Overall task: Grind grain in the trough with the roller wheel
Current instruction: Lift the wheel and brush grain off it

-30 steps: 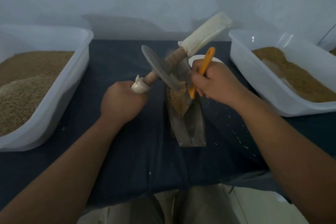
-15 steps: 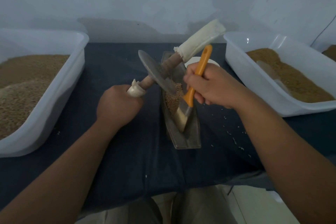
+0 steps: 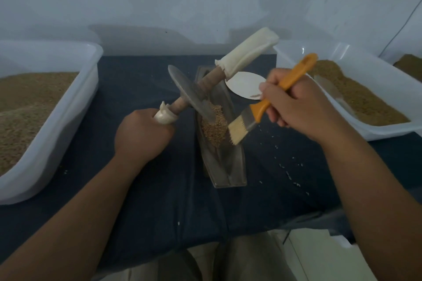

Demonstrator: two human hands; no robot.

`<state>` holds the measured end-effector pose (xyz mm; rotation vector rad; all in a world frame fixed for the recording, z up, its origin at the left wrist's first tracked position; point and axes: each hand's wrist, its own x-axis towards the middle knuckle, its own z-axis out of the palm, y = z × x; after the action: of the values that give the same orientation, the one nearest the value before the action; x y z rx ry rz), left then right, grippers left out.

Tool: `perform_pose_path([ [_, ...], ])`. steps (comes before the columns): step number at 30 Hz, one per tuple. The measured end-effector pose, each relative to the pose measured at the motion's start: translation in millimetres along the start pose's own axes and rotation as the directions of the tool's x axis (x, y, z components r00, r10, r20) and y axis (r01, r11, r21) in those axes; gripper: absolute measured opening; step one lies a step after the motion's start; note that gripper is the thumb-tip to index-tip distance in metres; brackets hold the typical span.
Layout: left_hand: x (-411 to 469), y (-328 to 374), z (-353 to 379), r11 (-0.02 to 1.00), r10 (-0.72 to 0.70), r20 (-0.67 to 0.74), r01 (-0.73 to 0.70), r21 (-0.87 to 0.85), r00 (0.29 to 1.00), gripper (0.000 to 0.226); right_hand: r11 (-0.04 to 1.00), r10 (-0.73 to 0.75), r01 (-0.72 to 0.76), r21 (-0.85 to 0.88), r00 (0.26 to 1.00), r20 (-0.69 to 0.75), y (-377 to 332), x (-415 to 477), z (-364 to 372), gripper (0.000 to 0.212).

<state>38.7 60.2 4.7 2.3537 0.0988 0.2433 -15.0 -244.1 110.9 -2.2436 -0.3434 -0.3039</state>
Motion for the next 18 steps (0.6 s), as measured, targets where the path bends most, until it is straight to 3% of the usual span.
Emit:
perform_pose_path([
  [6, 0, 0, 1, 0.999, 0.002, -0.026, -0.001, 0.047, 1.000, 0.022, 0.964, 0.022, 0.028, 0.265, 0.983, -0.184, 42, -51, 1, 0.019],
  [8, -1, -1, 1, 0.995, 0.015, -0.032, -0.012, 0.095, 0.999, 0.024, 0.993, -0.022, 0.049, 0.110, 0.972, -0.233, 62, -61, -6, 0.013],
  [10, -1, 0, 0, 0.987, 0.026, -0.032, -0.021, 0.160, 0.999, 0.025, 0.977, -0.074, 0.039, -0.210, 0.984, -0.162, 81, -67, -14, 0.017],
  [12, -1, 1, 1, 0.977, 0.043, -0.033, -0.035, 0.211, 0.999, 0.030, 0.889, -0.025, 0.025, -0.458, 1.000, 0.005, 97, -69, -20, 0.043],
  [15, -2, 1, 3, 0.948, 0.105, -0.063, -0.081, 0.307, 0.993, 0.041, 0.725, 0.114, 0.059, -0.687, 0.972, 0.205, 112, -72, -20, 0.092],
  [18, -2, 1, 5, 0.910, 0.191, -0.113, -0.133, 0.393, 0.975, 0.049, 0.641, 0.154, 0.155, -0.752, 0.933, 0.324, 114, -72, -12, 0.097],
])
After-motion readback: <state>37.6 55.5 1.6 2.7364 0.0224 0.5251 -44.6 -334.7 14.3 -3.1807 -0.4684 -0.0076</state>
